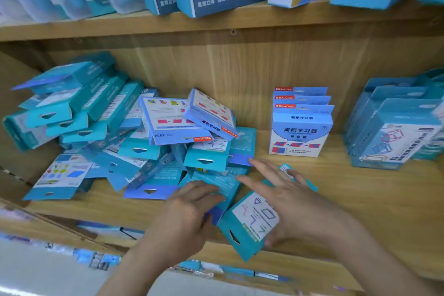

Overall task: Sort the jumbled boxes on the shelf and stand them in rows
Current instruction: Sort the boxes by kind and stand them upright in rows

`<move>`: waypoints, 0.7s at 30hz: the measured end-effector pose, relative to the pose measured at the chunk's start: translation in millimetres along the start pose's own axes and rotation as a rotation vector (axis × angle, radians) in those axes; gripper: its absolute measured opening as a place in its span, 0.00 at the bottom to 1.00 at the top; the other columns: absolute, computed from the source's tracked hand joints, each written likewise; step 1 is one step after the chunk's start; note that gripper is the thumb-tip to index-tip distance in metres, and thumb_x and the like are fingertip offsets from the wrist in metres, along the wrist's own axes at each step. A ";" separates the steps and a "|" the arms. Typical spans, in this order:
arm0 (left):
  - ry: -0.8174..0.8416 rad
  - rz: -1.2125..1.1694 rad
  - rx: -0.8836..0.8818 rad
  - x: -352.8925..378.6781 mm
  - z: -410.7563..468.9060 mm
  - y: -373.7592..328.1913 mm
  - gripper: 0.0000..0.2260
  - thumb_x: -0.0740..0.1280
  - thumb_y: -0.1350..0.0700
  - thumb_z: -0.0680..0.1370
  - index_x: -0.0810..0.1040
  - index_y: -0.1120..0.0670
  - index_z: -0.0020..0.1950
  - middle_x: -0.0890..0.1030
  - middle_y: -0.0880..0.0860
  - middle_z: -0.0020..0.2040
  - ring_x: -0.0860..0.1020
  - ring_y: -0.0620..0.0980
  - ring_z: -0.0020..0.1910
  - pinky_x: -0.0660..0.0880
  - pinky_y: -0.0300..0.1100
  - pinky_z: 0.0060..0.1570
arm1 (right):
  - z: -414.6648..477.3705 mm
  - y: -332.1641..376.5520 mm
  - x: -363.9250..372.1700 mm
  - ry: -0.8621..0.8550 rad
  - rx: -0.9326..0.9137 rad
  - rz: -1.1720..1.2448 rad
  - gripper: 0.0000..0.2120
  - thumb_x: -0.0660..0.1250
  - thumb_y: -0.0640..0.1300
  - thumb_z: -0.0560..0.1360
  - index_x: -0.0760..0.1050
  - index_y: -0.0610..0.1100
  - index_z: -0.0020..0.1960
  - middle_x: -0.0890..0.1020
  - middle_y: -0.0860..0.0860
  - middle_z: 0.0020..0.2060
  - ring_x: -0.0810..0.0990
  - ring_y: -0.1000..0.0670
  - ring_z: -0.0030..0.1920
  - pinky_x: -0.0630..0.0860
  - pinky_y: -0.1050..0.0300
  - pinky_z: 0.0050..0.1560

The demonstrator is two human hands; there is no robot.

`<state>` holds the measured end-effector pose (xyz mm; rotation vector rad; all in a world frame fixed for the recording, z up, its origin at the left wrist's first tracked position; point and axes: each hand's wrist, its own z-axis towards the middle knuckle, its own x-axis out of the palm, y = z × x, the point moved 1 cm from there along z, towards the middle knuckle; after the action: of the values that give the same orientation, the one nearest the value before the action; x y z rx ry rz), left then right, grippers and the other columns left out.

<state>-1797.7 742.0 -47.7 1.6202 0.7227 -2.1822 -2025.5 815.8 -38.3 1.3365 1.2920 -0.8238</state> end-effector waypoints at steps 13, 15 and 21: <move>0.006 0.175 0.024 26.6 -3.8 22.9 0.21 0.68 0.54 0.68 0.79 0.48 0.62 0.80 0.52 0.61 0.79 0.55 0.58 0.77 0.55 0.52 | -9.1 25.5 29.6 0.049 0.116 -0.067 0.50 0.72 0.61 0.66 0.41 0.63 0.75 0.40 0.51 0.77 0.38 0.41 0.76 0.44 0.38 0.74; -0.012 0.188 0.052 24.9 -0.9 24.8 0.20 0.69 0.56 0.65 0.82 0.48 0.57 0.82 0.51 0.57 0.81 0.54 0.55 0.79 0.55 0.48 | -10.6 26.1 35.3 -0.046 0.081 -0.137 0.45 0.70 0.66 0.64 0.51 0.62 0.74 0.57 0.49 0.76 0.54 0.38 0.75 0.54 0.35 0.71; -0.115 0.032 0.103 11.2 -3.4 26.4 0.17 0.57 0.54 0.72 0.84 0.48 0.52 0.83 0.45 0.53 0.82 0.49 0.53 0.77 0.46 0.53 | -36.9 16.8 25.0 -0.571 -0.044 0.262 0.25 0.64 0.61 0.69 0.70 0.59 0.65 0.76 0.65 0.62 0.72 0.61 0.65 0.61 0.56 0.65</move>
<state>-1784.2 722.8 -64.5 1.5286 0.5561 -2.3016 -2011.6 859.5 -50.8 1.0946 0.6692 -0.8993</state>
